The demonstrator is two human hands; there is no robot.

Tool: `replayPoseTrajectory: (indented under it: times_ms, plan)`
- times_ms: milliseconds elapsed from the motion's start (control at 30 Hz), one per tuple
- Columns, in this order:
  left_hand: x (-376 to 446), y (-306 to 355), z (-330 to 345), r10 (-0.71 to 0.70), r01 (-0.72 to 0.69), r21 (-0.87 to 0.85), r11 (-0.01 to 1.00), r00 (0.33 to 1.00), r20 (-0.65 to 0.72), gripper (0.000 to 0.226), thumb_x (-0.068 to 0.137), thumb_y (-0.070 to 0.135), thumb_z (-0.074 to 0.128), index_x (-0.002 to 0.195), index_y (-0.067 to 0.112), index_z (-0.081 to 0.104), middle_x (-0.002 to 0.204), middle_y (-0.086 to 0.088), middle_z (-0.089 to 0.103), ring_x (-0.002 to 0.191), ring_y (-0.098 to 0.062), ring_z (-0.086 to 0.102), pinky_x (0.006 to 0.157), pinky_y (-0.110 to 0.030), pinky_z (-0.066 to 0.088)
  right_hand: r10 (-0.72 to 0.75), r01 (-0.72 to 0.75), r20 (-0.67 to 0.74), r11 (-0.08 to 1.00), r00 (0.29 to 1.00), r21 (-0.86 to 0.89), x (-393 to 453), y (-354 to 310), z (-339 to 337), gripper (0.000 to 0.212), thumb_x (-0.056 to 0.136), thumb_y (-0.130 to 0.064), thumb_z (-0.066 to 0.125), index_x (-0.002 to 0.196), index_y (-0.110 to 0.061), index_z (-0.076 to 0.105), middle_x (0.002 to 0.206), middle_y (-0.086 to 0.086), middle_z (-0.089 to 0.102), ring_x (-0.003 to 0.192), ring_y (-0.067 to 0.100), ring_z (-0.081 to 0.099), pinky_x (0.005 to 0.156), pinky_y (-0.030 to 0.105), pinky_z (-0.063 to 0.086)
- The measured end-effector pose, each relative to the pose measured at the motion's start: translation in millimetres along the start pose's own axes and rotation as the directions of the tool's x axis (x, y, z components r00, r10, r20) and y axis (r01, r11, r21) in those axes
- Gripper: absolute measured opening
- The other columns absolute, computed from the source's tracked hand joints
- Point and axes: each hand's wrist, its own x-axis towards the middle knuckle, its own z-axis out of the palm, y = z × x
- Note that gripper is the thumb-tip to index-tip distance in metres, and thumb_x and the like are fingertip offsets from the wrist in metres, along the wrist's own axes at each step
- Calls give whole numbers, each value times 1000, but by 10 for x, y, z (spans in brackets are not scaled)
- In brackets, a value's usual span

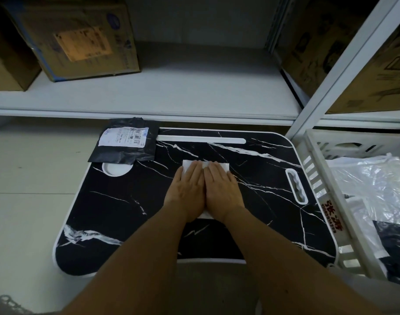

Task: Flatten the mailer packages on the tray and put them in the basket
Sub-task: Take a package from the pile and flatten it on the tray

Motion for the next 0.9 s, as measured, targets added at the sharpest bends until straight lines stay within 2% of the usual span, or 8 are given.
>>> replayPoseTrajectory:
  times_ms: [67, 167, 300, 500, 600, 700, 900]
  plan:
    - [27, -43, 25, 12, -9, -53, 999, 998, 54, 63, 102, 41, 12, 151, 10, -12, 158, -11, -16, 146, -23, -18, 119, -50, -1, 12, -13, 80, 1000, 997, 5, 14, 46, 41, 58, 101, -32, 33, 154, -14, 13, 162, 3, 6, 149, 16, 1, 120, 45, 10]
    - [50, -65, 15, 3, 5, -99, 995, 997, 81, 60, 101, 41, 6, 151, 13, -13, 159, -7, -18, 146, -21, -18, 118, -53, -1, 18, -16, 153, 1000, 988, -19, 28, 92, 26, 62, 102, -36, 30, 155, -16, 4, 163, 1, -3, 149, 13, -6, 120, 49, 4]
    - [54, -63, -12, -2, 13, -83, 996, 991, 130, 61, 101, 44, 7, 150, 15, -16, 157, -8, -21, 145, -24, -18, 116, -59, 0, 32, -31, 170, 999, 985, -5, 34, 88, -2, 65, 101, -39, 33, 155, -18, 4, 163, -1, -4, 149, 12, -8, 119, 51, 2]
    - [63, -76, -1, -14, 29, -118, 993, 992, 126, 63, 101, 44, 8, 151, 12, -12, 158, -9, -19, 146, -21, -17, 118, -53, 0, 47, -51, 198, 998, 979, 19, 33, 74, -22, 67, 101, -37, 34, 155, -17, 1, 163, 0, -8, 148, 12, -10, 120, 50, 4]
    - [90, -136, -23, -13, 18, -54, 998, 995, 94, 67, 99, 49, 9, 152, 10, -7, 159, -12, -11, 148, -24, -7, 118, -50, 7, 77, -73, 215, 997, 974, -25, 40, 100, -68, 67, 101, -40, 33, 155, -19, -1, 162, 4, -8, 149, 18, -9, 118, 55, 4]
    - [116, -213, -48, -40, 40, 4, 999, 995, 87, 73, 95, 59, 11, 152, 16, -4, 160, -14, -3, 147, -27, 5, 118, -50, 10, 160, -161, 254, 987, 954, -18, 34, 154, -104, 62, 101, -48, 20, 154, -25, -4, 162, 6, -11, 149, 20, -8, 117, 57, 2]
    - [124, -227, -63, -123, 128, -29, 991, 984, 127, 81, 91, 68, 8, 152, 16, -7, 161, -4, -7, 147, -22, -11, 116, -56, -5, 204, -193, 300, 979, 932, -66, 59, 149, -142, 67, 101, -53, 16, 154, -20, -7, 162, 2, -12, 149, 18, -10, 117, 59, 0]
